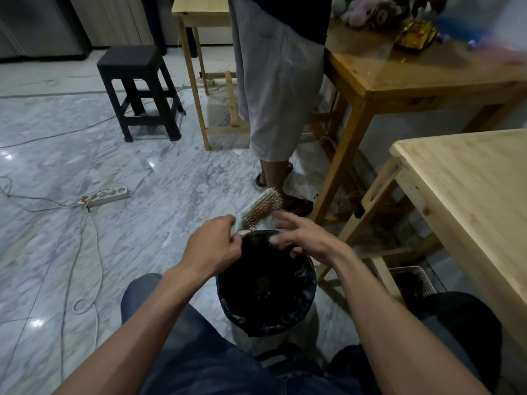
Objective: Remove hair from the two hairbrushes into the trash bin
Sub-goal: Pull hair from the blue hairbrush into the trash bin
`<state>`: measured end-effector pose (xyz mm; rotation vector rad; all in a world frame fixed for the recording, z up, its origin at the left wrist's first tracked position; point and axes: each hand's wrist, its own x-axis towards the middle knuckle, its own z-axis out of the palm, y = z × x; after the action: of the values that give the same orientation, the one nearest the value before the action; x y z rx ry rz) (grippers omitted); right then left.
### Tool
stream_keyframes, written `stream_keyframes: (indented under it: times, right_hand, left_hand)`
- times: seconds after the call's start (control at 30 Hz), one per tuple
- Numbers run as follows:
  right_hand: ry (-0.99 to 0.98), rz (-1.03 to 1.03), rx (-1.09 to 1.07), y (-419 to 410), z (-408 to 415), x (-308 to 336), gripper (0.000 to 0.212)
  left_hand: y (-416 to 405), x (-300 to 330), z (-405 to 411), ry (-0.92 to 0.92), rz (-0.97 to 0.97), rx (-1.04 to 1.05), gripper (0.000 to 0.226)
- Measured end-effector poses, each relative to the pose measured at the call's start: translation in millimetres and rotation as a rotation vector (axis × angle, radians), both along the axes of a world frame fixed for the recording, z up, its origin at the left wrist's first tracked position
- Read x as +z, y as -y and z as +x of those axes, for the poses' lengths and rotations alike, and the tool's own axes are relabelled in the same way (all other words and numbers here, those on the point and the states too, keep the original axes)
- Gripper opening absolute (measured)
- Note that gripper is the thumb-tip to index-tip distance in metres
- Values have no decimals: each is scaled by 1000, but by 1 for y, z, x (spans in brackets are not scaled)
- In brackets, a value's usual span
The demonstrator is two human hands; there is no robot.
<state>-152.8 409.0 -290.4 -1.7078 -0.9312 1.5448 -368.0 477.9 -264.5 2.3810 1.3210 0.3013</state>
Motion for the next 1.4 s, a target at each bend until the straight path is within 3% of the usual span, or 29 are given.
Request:
stream_keyframes:
  times: [0.07, 0.13, 0.2, 0.3, 0.5, 0.67, 0.83, 1.0, 1.23, 1.4]
  right_hand:
    - [-76, 59, 40, -3, -6, 6, 59]
    - [13, 108, 66, -6, -13, 5, 29]
    - [75, 128, -1, -6, -13, -3, 13]
    - [123, 79, -125, 1, -1, -19, 11]
    - [378, -88, -115, 23, 9, -41, 8]
    - [167, -124, 34, 9, -3, -16, 55]
    - [-42, 106, -346, -13, -3, 12, 37]
    - [21, 194, -484, -19, -8, 14, 19]
    - [143, -1, -615, -5, 3, -6, 16]
    - [255, -180, -478, 6, 6, -13, 15]
  left_hand:
    - [4, 3, 4, 20, -74, -68, 9]
    - [5, 5, 6, 37, -136, -103, 20]
    - [3, 5, 4, 50, -161, -72, 19]
    - [-2, 4, -5, 94, -145, 21, 2]
    - [-5, 7, -9, 89, -54, 113, 11]
    - [0, 5, -3, 37, -49, 62, 18]
    - [3, 2, -1, 93, -98, 45, 18]
    - [6, 1, -2, 126, -139, 92, 17]
    - [2, -1, -13, 123, -125, 187, 14]
    - [6, -1, -11, 88, -87, 118, 17]
